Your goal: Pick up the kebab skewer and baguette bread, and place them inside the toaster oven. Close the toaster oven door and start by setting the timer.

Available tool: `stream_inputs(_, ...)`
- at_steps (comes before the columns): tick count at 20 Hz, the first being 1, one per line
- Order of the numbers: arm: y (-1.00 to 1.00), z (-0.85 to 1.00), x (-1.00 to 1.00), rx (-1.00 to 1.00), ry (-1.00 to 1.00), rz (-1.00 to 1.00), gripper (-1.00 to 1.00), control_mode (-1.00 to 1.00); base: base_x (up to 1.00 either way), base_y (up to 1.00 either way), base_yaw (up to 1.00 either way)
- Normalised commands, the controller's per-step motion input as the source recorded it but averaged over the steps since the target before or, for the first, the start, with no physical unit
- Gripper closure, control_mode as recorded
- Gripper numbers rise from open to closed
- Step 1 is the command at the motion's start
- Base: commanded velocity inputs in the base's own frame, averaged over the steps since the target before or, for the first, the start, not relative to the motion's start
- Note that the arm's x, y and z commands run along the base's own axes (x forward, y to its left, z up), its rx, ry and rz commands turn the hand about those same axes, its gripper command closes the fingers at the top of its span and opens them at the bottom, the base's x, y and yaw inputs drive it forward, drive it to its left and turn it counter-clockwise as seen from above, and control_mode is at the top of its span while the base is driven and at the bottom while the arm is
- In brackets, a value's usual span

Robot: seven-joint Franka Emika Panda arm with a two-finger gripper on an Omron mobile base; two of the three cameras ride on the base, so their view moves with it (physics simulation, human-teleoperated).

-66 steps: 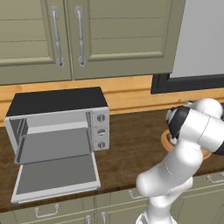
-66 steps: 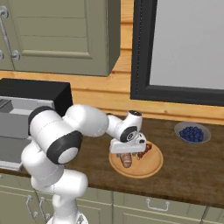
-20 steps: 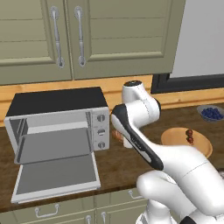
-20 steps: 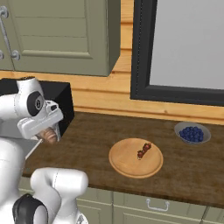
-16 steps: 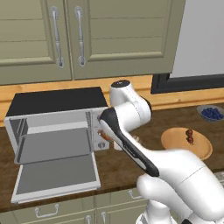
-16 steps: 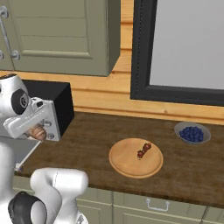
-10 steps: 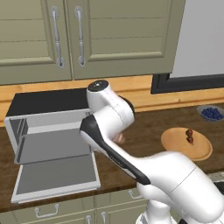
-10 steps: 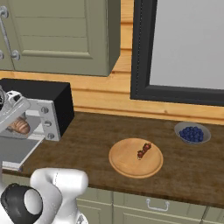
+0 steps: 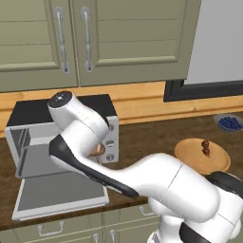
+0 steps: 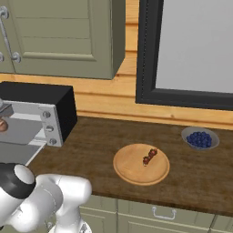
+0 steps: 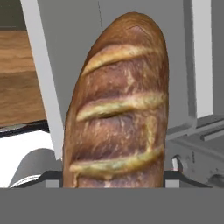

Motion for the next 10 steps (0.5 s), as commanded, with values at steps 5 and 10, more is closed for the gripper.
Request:
stream_inputs(5,0.39,-0.24,0.19,-0.01,-0.08,0.26,1.0,-1.0,0.0,0.0,0.0)
stream_inputs(10,0.01,-0.27,0.32,0.0,-0.19,0.18,1.0,-1.0,0.0,0.0,0.0)
